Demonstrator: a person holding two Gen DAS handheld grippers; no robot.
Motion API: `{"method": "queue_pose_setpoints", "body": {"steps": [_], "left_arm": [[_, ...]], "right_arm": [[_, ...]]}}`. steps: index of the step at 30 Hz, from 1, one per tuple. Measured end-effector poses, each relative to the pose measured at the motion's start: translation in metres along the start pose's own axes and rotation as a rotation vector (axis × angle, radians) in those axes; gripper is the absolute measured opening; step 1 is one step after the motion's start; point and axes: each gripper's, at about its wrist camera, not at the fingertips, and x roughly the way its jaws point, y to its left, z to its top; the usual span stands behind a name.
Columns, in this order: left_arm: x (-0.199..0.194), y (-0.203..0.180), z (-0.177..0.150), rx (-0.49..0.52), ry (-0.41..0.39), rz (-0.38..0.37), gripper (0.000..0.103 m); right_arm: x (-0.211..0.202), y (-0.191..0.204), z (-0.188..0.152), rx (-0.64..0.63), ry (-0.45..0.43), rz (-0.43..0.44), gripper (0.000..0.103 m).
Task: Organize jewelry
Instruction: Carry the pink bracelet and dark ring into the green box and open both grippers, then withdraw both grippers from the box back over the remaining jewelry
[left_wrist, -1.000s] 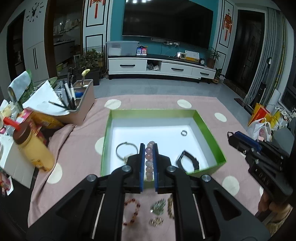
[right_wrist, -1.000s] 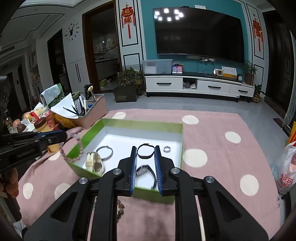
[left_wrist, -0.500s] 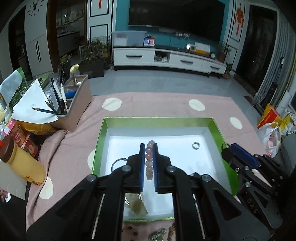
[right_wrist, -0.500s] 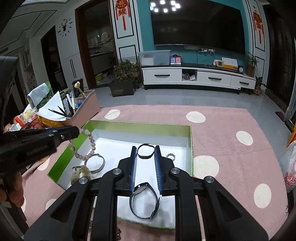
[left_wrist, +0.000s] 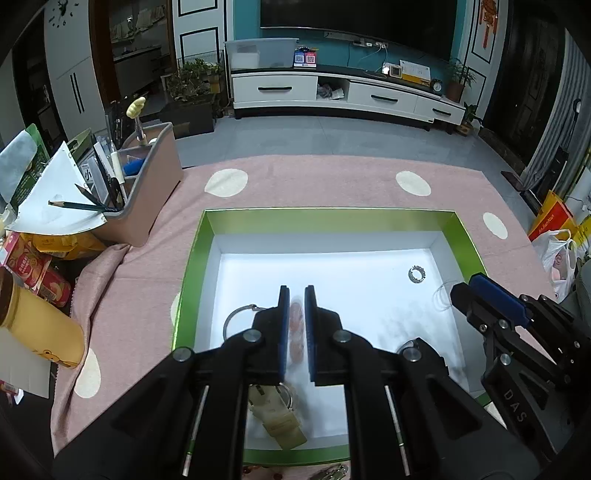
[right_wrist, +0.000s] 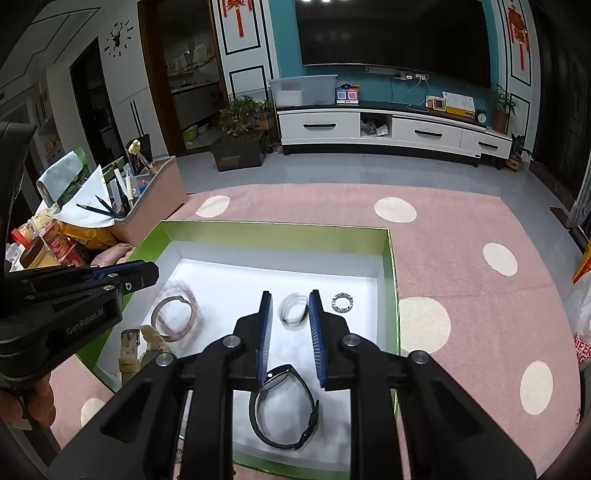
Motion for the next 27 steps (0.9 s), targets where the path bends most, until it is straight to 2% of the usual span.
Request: {"method": "queue_pose_setpoints", "body": {"steps": [2,3,6,12,13,14,15,17,18,20,27], "left_arm": [[-0.003,0.001,0.0,-0.001,-0.008,0.005,0.019],[-0.005,0.002,0.0,0.001,-0.014,0.008,0.027],[-0.017,0.002,-0.002,0.008,-0.038,0.013,0.042],[-0.042,0.001,-0.012,0.031,-0.084,0.027,0.065],[-0.047,0.001,-0.015,0.033,-0.089,0.027,0.066],[-0.051,0.001,-0.017,0.033,-0.092,0.027,0.073],[-0.055,0.001,-0.02,0.031,-0.097,0.031,0.078],[-0.064,0.002,-0.027,0.03,-0.108,0.028,0.079],[-0.069,0.003,-0.031,0.03,-0.111,0.026,0.085],[-0.078,0.003,-0.038,0.026,-0.121,0.031,0.09],[-0.102,0.007,-0.073,0.016,-0.11,0.007,0.101]], "right_arm": [[-0.004,-0.001,-0.002,-0.001,-0.007,-0.013,0.027],[-0.006,-0.002,-0.003,0.001,-0.011,-0.012,0.028],[-0.016,-0.004,-0.006,0.011,-0.026,-0.01,0.029],[-0.042,-0.004,-0.018,0.002,-0.053,-0.013,0.031],[-0.046,-0.004,-0.02,0.002,-0.056,-0.013,0.034],[-0.05,-0.003,-0.022,0.0,-0.06,-0.011,0.042],[-0.056,-0.002,-0.025,-0.004,-0.067,-0.015,0.044],[-0.066,0.001,-0.03,-0.016,-0.078,-0.025,0.045],[-0.07,0.002,-0.033,-0.02,-0.081,-0.023,0.046],[-0.08,0.004,-0.041,-0.02,-0.087,-0.024,0.062],[-0.107,0.007,-0.064,-0.016,-0.091,-0.029,0.078]]}}
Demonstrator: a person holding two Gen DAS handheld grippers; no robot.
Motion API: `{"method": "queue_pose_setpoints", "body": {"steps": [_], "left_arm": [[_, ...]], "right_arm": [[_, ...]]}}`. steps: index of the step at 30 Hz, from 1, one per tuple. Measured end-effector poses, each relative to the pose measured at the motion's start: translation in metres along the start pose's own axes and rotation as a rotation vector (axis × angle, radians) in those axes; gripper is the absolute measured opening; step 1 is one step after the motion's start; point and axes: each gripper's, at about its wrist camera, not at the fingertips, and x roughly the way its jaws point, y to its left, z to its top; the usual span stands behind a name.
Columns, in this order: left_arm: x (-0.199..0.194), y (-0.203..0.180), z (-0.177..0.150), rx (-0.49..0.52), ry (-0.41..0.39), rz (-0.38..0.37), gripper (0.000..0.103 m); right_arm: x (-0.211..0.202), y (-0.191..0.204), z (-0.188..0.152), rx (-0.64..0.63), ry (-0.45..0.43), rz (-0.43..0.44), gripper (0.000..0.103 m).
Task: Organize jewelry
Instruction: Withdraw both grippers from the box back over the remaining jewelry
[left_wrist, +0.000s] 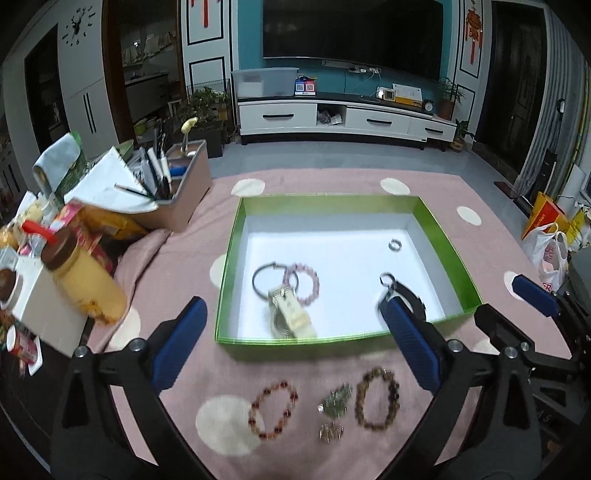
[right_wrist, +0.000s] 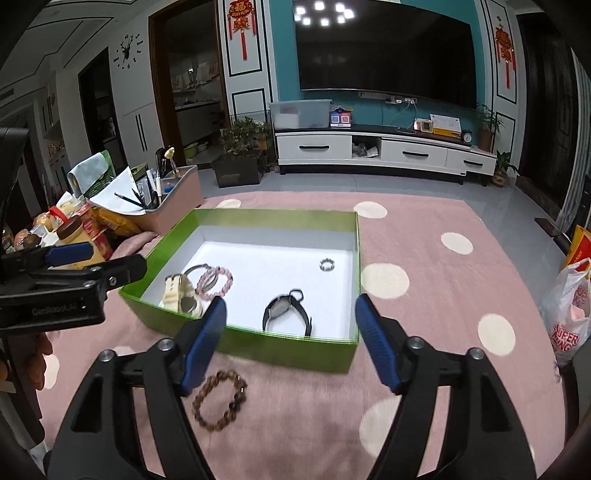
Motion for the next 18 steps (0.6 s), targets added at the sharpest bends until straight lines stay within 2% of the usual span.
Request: {"method": "queue_pose_setpoints", "body": {"steps": [2,5,11,18], "left_arm": [[-0.007,0.002,-0.011,-0.011,0.009,-0.01,0.101],[-0.013,0.004,-0.024,-0.022,0.023,-0.021,0.101],[-0.024,0.01,-0.047,-0.05,0.051,-0.028,0.101],[-0.031,0.023,-0.074,-0.079,0.087,-0.005,0.101]], "right_arm": [[-0.007,0.001,-0.006,0.005,0.005,-0.002,0.083],[-0.017,0.0,-0.017,0.013,0.024,0.008,0.086],[-0.028,-0.004,-0.037,0.023,0.059,0.02,0.088],[-0.038,-0.033,-0.066,0.113,0.107,0.042,0.088]]}}
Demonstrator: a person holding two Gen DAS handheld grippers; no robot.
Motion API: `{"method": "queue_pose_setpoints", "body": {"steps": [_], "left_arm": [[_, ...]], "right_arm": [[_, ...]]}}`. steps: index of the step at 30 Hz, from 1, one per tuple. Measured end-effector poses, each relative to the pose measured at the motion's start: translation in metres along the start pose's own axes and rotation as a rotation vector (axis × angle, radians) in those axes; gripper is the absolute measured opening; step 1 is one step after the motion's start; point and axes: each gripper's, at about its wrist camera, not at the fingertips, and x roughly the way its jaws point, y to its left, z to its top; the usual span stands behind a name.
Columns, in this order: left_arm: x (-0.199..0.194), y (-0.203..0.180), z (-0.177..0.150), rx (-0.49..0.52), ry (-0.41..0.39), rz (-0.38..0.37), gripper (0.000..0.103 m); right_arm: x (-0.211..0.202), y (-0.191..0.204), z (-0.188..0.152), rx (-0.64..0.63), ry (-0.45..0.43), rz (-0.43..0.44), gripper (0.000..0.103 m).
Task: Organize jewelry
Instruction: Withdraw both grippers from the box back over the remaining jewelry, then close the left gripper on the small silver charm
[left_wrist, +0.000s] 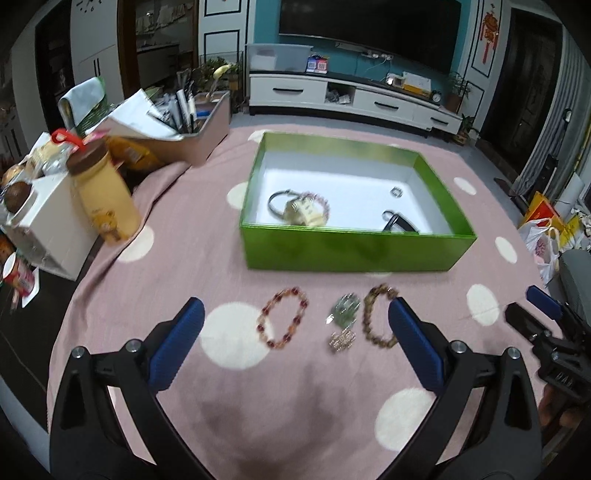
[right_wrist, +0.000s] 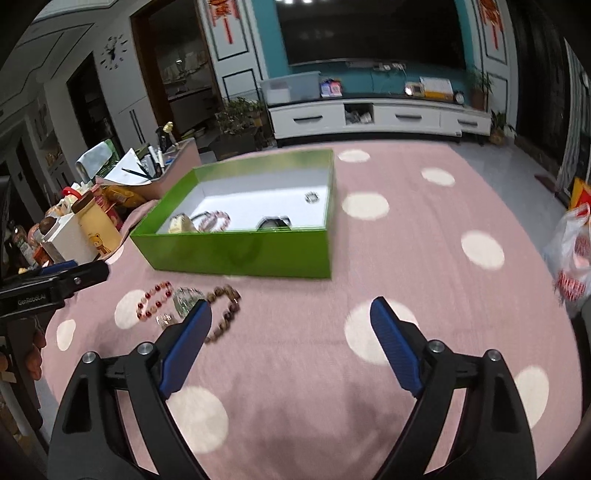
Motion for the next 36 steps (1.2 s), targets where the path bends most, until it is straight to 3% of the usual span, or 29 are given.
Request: {"method": "queue_pose_setpoints", "body": {"steps": [5,12,15,21,36], "left_arm": [[0.006,0.02,-0.021,-0.044,0.042,0.012,0.101],[0.009,0.028,-0.05,-0.088,0.064,-0.032,0.101],[0.012,0.02,-0.059,-0.07,0.065,-0.076,0.101],[0.025,-0.003,-0.066,0.004,0.064,-0.089,0.101],[0.055,-0.028,-0.054,0.067,0.052,-0.081,0.073]], "right_arm": [[0.001,-0.021,-0.023,0.072,0.046,0.012,0.088],[-0.001,-0.018,-0.041,0.057,0.066,0.059,0.088],[0.001,-0.009,-0.045,0.025,0.069,0.086,0.088],[0.015,0.006,-0.051,-0.014,0.106,0.112,0.088],[0.031,-0.002,-0.056,0.011,0.141,0.104,0.088]]}}
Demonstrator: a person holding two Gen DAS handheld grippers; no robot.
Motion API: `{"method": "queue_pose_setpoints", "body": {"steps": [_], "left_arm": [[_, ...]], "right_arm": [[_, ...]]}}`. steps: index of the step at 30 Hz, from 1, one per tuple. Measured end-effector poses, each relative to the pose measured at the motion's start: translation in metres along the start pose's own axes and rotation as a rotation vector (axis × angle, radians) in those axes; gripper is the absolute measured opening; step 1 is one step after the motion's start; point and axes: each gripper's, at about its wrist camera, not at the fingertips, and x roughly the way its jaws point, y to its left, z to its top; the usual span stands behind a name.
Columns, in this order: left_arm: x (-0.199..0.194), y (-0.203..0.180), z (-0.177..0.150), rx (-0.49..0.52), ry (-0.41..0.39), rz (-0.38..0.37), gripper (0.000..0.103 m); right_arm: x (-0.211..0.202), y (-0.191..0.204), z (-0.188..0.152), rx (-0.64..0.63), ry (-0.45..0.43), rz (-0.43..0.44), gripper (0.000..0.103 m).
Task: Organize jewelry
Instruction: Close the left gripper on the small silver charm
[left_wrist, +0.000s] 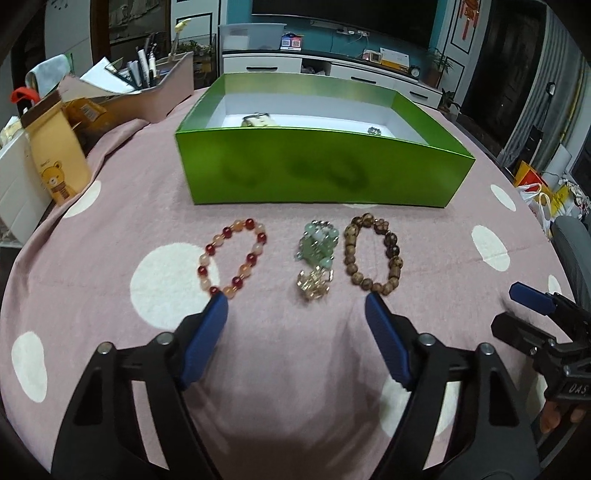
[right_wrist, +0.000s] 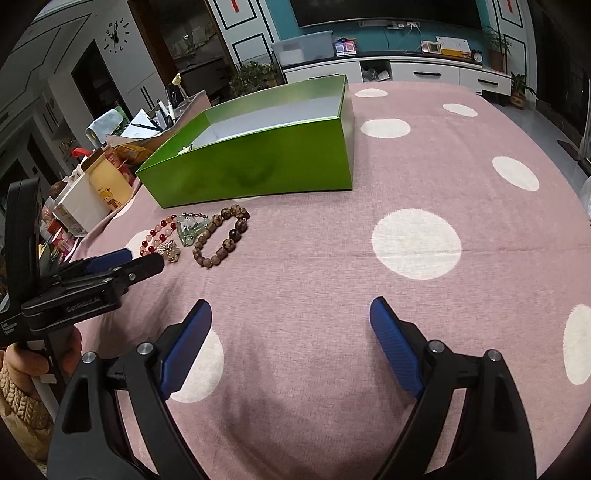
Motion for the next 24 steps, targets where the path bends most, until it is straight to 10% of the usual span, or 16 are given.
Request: {"method": "queue_pose_setpoints", "body": {"steps": [24], "left_arm": [[0.028,-0.005,0.009,0.062,-0.01,0.018,0.021]], "right_arm": [[0.013,0.0,0.012,0.017,0.007,-0.007,0.088]]}}
